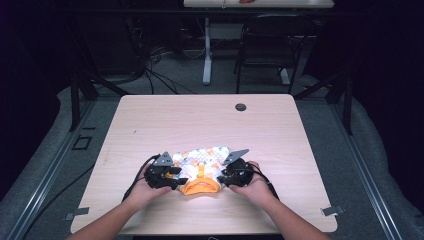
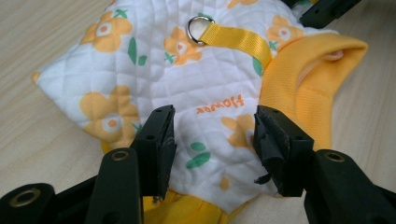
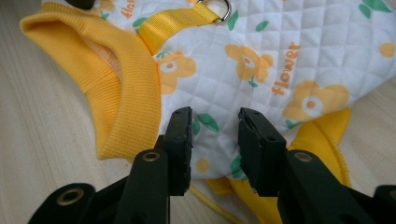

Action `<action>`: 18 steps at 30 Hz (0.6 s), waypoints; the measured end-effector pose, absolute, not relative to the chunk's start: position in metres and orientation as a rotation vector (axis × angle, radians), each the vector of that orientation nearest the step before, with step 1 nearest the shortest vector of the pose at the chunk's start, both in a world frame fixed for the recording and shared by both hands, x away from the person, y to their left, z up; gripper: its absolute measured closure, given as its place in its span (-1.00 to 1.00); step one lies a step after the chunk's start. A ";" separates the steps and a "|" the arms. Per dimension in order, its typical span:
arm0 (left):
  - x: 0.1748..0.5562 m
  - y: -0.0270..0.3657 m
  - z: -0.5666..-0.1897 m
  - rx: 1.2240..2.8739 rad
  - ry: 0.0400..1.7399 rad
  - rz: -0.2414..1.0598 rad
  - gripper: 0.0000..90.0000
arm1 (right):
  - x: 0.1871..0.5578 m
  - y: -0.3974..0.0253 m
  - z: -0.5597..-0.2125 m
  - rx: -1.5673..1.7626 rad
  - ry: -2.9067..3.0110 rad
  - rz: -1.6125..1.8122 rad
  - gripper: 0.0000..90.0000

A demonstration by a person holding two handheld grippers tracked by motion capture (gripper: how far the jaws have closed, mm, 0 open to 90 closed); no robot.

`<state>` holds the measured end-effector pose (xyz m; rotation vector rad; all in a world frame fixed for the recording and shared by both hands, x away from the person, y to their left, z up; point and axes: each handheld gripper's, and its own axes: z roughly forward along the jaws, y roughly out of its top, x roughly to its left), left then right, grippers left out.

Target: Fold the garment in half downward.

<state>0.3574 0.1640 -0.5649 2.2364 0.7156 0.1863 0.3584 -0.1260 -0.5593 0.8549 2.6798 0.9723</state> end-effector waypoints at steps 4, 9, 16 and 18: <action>0.358 0.163 -0.568 2.233 0.723 0.190 0.07 | 0.358 -0.127 -0.561 0.864 2.677 0.976 0.44; 0.362 0.161 -0.571 2.233 0.734 0.208 0.06 | 0.361 -0.127 -0.562 0.884 2.673 0.991 0.44; 0.376 0.159 -0.570 2.238 0.756 0.224 0.07 | 0.371 -0.127 -0.562 0.922 2.645 1.001 0.44; 0.380 0.157 -0.569 2.243 0.757 0.237 0.07 | 0.375 -0.127 -0.561 0.919 2.646 0.990 0.44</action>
